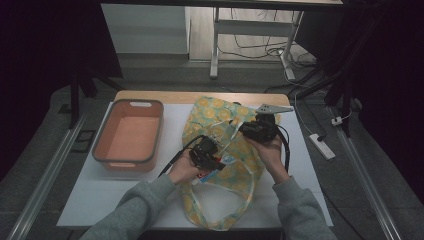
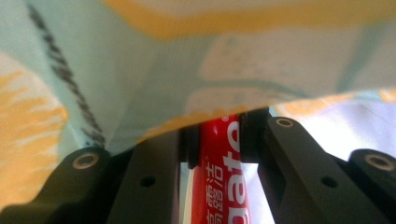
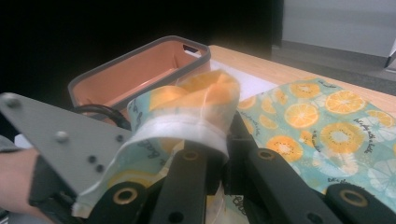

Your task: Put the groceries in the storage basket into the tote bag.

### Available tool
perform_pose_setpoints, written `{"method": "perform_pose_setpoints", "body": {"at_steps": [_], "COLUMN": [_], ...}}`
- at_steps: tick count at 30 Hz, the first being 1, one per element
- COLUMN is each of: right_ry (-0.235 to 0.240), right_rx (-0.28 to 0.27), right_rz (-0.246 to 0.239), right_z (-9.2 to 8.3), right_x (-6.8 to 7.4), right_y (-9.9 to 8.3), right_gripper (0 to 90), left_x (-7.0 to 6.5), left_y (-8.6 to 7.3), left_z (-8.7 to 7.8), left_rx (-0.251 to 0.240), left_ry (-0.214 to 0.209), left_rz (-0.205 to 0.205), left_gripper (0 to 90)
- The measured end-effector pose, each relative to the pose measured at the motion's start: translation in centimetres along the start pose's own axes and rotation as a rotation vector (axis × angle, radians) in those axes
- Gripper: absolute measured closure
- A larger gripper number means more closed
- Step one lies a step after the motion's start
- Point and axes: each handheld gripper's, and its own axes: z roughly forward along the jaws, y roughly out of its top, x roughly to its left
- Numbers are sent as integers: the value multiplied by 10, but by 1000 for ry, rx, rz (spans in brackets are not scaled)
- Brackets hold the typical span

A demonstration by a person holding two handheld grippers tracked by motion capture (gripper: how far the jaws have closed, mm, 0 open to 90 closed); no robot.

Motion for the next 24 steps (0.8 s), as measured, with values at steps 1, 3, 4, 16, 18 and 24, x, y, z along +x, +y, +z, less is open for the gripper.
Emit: {"method": "perform_pose_setpoints", "body": {"at_steps": [1, 3, 4, 16, 18, 24], "right_ry": [0, -2, -2, -16, -19, -26], "right_rx": [0, 0, 0, 14, 17, 20], "right_rz": [0, -1, 0, 17, 28, 35], "right_z": [0, 0, 0, 0, 0, 0], "right_x": [0, 0, 0, -7, -10, -14], "right_y": [0, 0, 0, -3, -5, -7], "right_gripper": [881, 881, 881, 881, 881, 881], "left_x": [1, 3, 4, 18, 17, 11], "left_y": [1, 2, 3, 7, 6, 2], "left_z": [2, 5, 7, 25, 27, 17], "left_rx": [-10, -30, -37, -20, -10, -11], "left_ry": [7, 26, 33, 60, 79, 36], "left_rz": [-5, -16, -20, -43, -30, -25], "left_gripper": [737, 736, 737, 727, 705, 512]}}
